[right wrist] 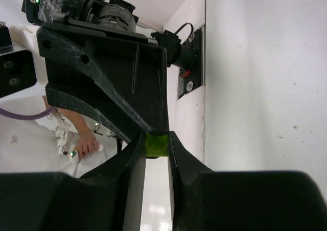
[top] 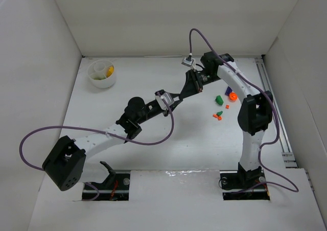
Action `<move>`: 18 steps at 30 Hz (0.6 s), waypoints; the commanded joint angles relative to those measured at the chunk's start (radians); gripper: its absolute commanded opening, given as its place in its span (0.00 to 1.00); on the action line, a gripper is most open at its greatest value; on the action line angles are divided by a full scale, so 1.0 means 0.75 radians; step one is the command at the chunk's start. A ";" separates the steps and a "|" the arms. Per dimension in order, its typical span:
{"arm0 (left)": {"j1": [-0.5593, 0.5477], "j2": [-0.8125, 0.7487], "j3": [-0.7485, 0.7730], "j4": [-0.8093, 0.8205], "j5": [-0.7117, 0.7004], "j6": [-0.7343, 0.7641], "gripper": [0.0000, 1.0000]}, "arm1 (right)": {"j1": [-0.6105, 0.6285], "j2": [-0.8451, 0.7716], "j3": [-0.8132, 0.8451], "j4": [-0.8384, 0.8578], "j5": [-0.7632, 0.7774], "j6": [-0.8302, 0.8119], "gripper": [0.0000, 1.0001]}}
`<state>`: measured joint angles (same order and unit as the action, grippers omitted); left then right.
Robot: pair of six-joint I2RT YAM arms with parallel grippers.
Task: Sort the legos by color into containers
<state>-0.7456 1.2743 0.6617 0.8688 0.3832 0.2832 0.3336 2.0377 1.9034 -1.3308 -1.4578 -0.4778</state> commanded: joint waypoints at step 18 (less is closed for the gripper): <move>-0.008 -0.024 -0.001 0.042 0.002 0.007 0.00 | -0.099 -0.066 0.103 -0.003 -0.063 -0.017 0.50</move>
<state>-0.7521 1.2739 0.6617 0.8860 0.3889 0.2878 0.3111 2.0377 1.9240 -1.3350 -1.4548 -0.4747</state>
